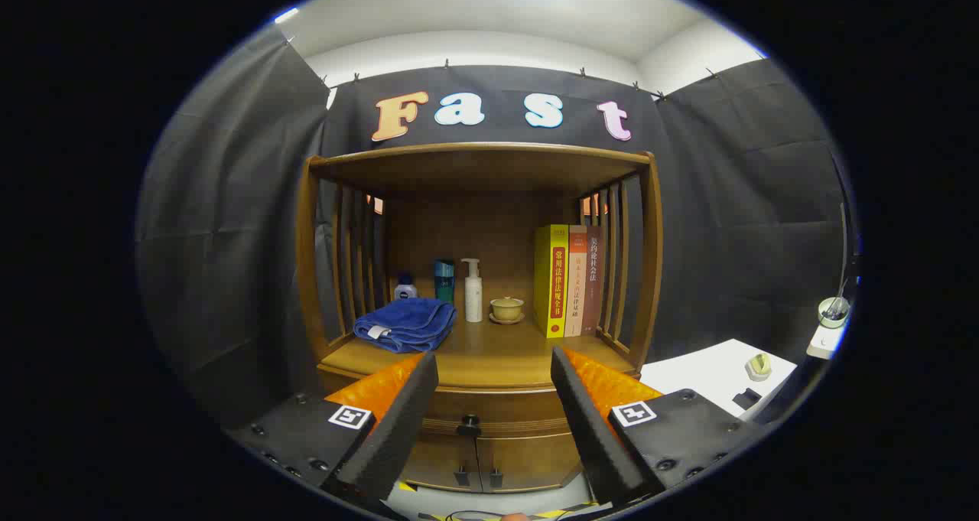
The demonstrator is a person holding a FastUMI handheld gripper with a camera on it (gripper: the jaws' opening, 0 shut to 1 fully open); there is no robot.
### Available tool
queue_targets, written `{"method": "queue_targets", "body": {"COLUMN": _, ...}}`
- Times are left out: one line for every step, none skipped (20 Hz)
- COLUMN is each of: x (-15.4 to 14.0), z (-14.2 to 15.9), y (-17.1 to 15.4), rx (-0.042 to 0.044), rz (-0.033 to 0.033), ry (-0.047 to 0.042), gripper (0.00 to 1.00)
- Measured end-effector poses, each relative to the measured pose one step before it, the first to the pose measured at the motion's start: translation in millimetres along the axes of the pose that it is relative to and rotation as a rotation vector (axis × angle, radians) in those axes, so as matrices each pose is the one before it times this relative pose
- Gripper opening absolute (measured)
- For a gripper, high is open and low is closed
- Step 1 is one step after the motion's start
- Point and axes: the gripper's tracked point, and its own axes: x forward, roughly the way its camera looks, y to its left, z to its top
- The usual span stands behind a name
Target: Pull open the drawer, take out the items inside it, and place them on the countertop above the cabinet.
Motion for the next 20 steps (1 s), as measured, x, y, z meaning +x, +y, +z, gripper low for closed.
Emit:
{"method": "queue_targets", "body": {"x": -0.87, "z": -0.88, "y": 0.13, "rx": -0.00155, "rz": 0.00203, "ry": -0.00030, "gripper": 0.98}}
{"method": "queue_targets", "body": {"x": 1.14, "z": -1.36, "y": 1.81, "rx": -0.00140, "rz": 0.00358, "ry": 0.00496, "gripper": 0.98}}
{"method": "queue_targets", "body": {"x": 1.28, "z": -0.95, "y": 1.43, "rx": -0.00041, "rz": 0.00331, "ry": 0.00455, "gripper": 0.98}}
{"method": "queue_targets", "body": {"x": -0.45, "z": -0.97, "y": -0.64, "rx": 0.00066, "rz": 0.00129, "ry": 0.00292, "gripper": 0.98}}
{"method": "queue_targets", "body": {"x": -1.47, "z": 0.16, "y": -0.24, "rx": 0.00147, "rz": 0.00090, "ry": -0.00100, "gripper": 0.98}}
{"method": "queue_targets", "body": {"x": -1.12, "z": 1.32, "y": -0.54, "rx": 0.00083, "rz": 0.00038, "ry": -0.00108, "gripper": 0.98}}
{"method": "queue_targets", "body": {"x": 0.76, "z": 0.96, "y": -0.08, "rx": 0.00028, "rz": -0.00006, "ry": -0.00172, "gripper": 0.98}}
{"method": "queue_targets", "body": {"x": 0.41, "z": 1.48, "y": -1.15, "rx": -0.00028, "rz": -0.00059, "ry": -0.00272, "gripper": 0.98}}
{"method": "queue_targets", "body": {"x": 0.87, "z": 0.25, "y": -0.81, "rx": -0.00055, "rz": -0.00186, "ry": -0.00145, "gripper": 0.98}}
{"method": "queue_targets", "body": {"x": 0.04, "z": 0.25, "y": -0.68, "rx": -0.00020, "rz": -0.00099, "ry": 0.00024, "gripper": 0.98}}
{"method": "queue_targets", "body": {"x": 0.55, "z": -0.17, "y": 0.02, "rx": 0.00056, "rz": -0.00001, "ry": 0.00066, "gripper": 0.98}}
{"method": "queue_targets", "body": {"x": 0.16, "z": -1.14, "y": 0.01, "rx": 0.00114, "rz": 0.00047, "ry": 0.00006, "gripper": 0.98}}
{"method": "queue_targets", "body": {"x": 0.08, "z": -0.89, "y": -0.08, "rx": 0.00069, "rz": 0.00124, "ry": 0.00180, "gripper": 0.98}}
{"method": "queue_targets", "body": {"x": 0.30, "z": -1.88, "y": 0.34, "rx": 0.00032, "rz": 0.00142, "ry": 0.00327, "gripper": 0.98}}
{"method": "queue_targets", "body": {"x": 0.55, "z": -1.34, "y": 0.57, "rx": -0.00022, "rz": 0.00156, "ry": 0.00251, "gripper": 0.98}}
{"method": "queue_targets", "body": {"x": 0.07, "z": -0.65, "y": 0.91, "rx": -0.00080, "rz": 0.00134, "ry": 0.00096, "gripper": 0.98}}
{"method": "queue_targets", "body": {"x": 1.01, "z": -1.61, "y": 0.37, "rx": -0.00069, "rz": 0.00176, "ry": -0.00119, "gripper": 0.98}}
{"method": "queue_targets", "body": {"x": 1.19, "z": -1.54, "y": 1.45, "rx": -0.00128, "rz": 0.00408, "ry": -0.00464, "gripper": 0.98}}
{"method": "queue_targets", "body": {"x": 1.41, "z": -0.95, "y": 1.72, "rx": -0.00182, "rz": 0.00468, "ry": -0.00816, "gripper": 0.98}}
{"method": "queue_targets", "body": {"x": 1.26, "z": -2.98, "y": 0.11, "rx": -0.00270, "rz": 0.00310, "ry": -0.00828, "gripper": 0.98}}
